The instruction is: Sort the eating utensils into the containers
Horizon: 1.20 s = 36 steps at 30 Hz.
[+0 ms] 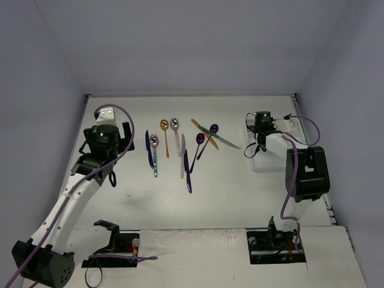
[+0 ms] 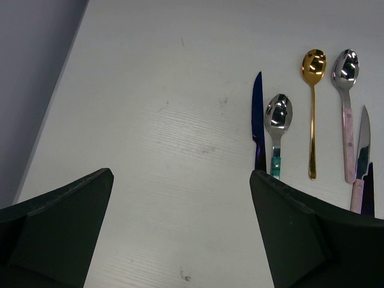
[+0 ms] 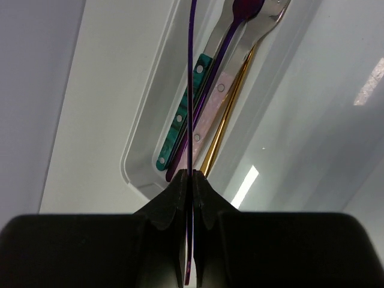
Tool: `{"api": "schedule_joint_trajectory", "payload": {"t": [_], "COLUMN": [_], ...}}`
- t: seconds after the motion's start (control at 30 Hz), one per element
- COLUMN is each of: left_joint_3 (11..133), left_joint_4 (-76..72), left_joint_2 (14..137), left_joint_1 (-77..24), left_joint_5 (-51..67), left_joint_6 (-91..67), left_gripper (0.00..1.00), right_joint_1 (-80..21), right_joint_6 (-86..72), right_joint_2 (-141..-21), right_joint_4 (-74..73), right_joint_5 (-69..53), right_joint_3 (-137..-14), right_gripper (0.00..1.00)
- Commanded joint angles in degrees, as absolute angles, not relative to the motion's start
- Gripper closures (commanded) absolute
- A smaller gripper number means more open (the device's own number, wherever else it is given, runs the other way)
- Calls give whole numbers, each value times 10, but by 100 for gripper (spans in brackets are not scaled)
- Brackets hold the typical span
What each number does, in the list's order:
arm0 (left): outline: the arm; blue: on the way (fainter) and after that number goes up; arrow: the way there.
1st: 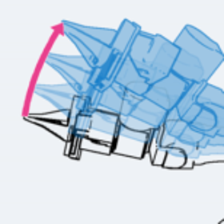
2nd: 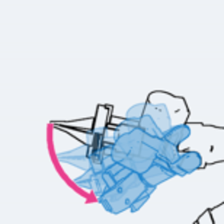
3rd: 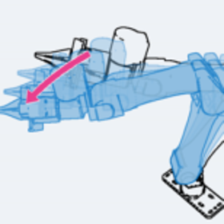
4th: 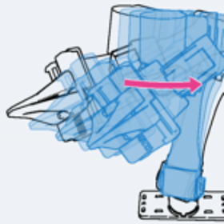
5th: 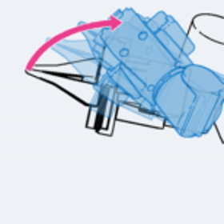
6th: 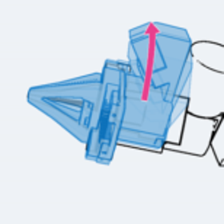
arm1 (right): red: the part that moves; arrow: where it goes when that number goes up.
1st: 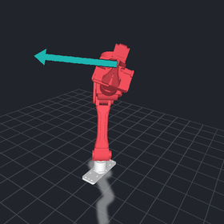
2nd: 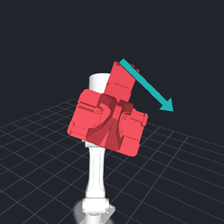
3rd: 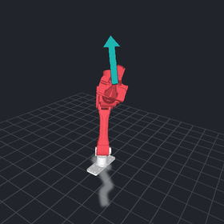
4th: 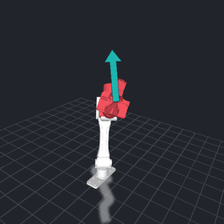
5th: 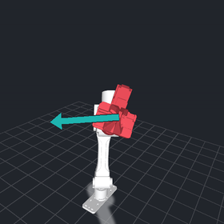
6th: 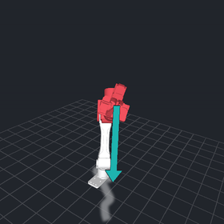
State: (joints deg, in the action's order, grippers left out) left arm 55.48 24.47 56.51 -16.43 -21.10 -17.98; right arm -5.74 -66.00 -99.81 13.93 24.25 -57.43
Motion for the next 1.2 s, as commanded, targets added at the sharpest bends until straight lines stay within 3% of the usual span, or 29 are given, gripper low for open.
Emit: {"api": "schedule_joint_trajectory", "payload": {"t": [0.0, 0.23, 0.5, 0.97, 1.07, 1.17], "left_joint_3": [557, 557, 559, 562, 562, 562], "left_joint_4": [212, 211, 214, 216, 217, 218], "left_joint_2": [554, 554, 556, 556, 557, 557], "left_joint_1": [-161, -161, -162, -161, -161, -161], "left_joint_5": [-221, -213, -202, -197, -194, -195], "left_joint_6": [-169, -171, -173, -175, -177, -177], "left_gripper": [3, 3, 3, 3, 3, 3], "right_joint_1": [-49, -42, -41, -48, -49, -49], "right_joint_6": [-747, -810, -840, -763, -730, -713], "right_joint_2": [-1026, -1078, -1118, -1084, -1044, -1021], "right_joint_4": [171, 171, 171, 171, 171, 170], "right_joint_5": [300, 297, 288, 198, 175, 151], "right_joint_3": [-622, -653, -685, -690, -688, -687], "right_gripper": [100, 100, 91, 62, 52, 35]}}
